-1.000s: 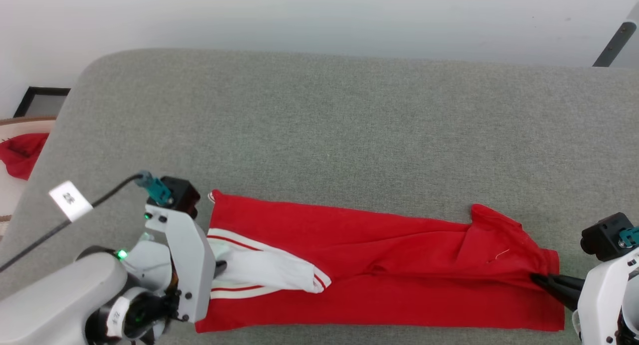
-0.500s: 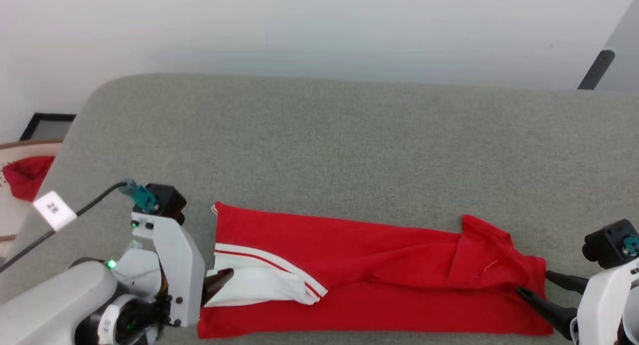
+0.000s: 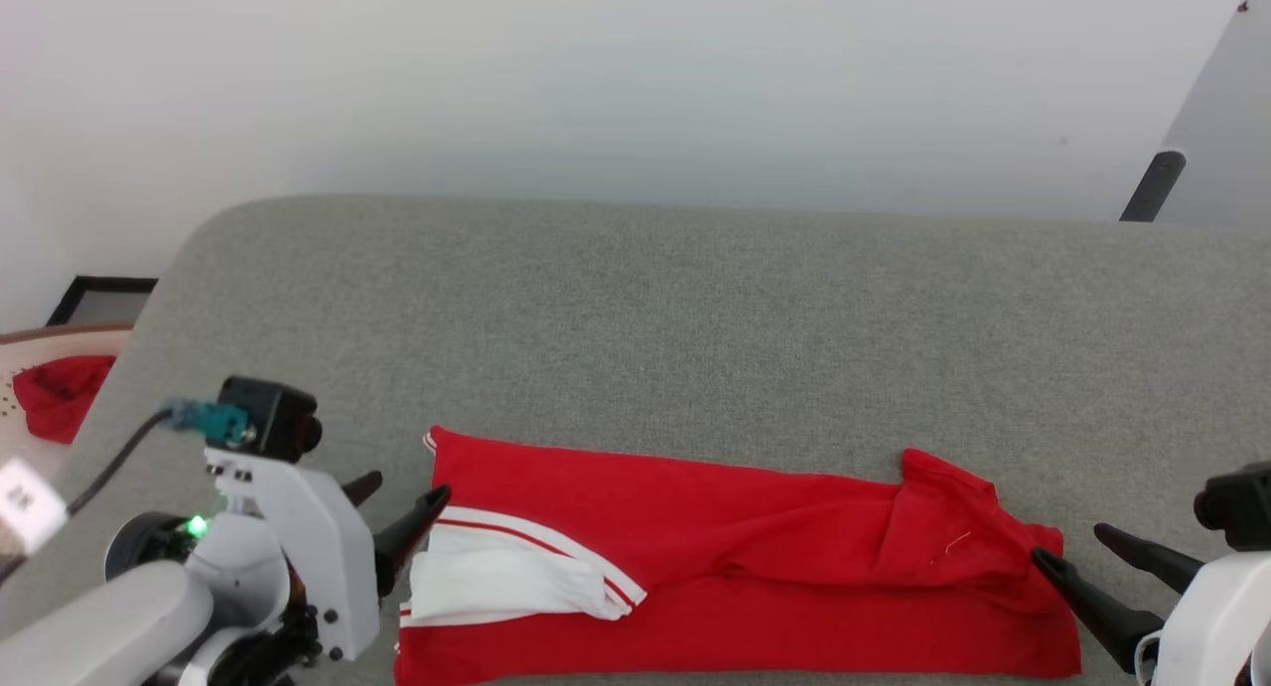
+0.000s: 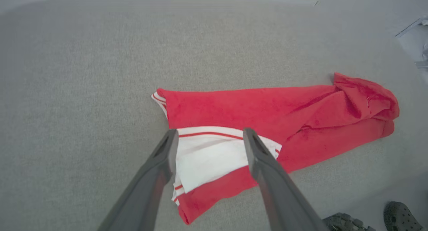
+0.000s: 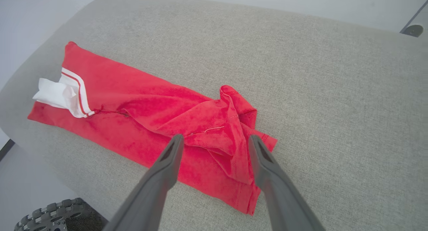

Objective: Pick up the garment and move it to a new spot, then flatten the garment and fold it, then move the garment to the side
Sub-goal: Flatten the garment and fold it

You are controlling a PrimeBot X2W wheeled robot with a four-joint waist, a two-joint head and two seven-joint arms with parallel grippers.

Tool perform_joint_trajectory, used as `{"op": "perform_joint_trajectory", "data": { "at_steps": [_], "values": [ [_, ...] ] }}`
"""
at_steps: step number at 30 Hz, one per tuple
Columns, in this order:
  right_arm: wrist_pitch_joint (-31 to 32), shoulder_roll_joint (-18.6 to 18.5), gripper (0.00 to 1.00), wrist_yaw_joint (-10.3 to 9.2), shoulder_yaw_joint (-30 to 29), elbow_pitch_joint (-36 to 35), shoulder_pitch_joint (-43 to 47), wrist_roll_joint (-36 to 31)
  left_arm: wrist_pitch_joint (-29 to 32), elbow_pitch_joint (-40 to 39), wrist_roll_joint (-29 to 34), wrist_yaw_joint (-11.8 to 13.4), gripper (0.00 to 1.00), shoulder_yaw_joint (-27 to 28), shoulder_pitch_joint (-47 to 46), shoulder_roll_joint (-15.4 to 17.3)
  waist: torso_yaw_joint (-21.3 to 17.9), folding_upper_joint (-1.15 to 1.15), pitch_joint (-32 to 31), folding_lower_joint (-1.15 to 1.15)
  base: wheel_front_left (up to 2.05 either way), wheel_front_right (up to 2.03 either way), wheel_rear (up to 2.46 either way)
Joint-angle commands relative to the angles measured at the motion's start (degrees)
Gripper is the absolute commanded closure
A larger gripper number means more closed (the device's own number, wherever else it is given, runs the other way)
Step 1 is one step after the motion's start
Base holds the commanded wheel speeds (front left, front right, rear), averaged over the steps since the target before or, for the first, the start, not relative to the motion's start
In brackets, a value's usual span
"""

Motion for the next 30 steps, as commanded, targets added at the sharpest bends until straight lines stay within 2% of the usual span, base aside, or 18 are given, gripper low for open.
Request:
{"op": "perform_joint_trajectory", "data": {
  "at_steps": [1,8,16,21,30],
  "values": [
    [-0.3,0.6,0.00,0.01,-0.6,0.1,0.8,-0.5,-1.2,0.4,0.7,-0.4,0.00,0.2,1.2,0.0,-0.1,0.00,-0.4,0.00,0.00,0.00,0.00],
    [-0.6,3.5,0.00,0.01,-4.2,1.0,3.9,-1.8,-14.1,2.9,1.8,-2.3,0.00,2.4,6.6,-1.7,0.3,0.00,-1.8,0.00,0.00,0.00,0.00],
    [0.0,4.8,0.00,0.01,-7.7,2.7,5.9,-1.8,-27.2,7.1,3.4,-4.3,0.00,5.3,12.1,-4.0,1.2,0.00,-2.8,0.00,0.00,0.00,0.00],
    [0.3,5.2,0.00,0.01,-9.0,3.7,6.7,-1.5,-29.5,9.7,5.4,-5.3,0.00,9.6,16.4,-6.2,1.9,0.00,-3.1,0.00,0.00,0.00,0.00],
    [0.4,5.7,0.00,0.01,-10.4,5.0,7.6,-1.1,-29.5,12.2,16.2,-9.0,0.00,26.1,26.1,-14.0,3.1,0.00,-3.2,0.00,0.00,0.00,0.00]
  ]
}}
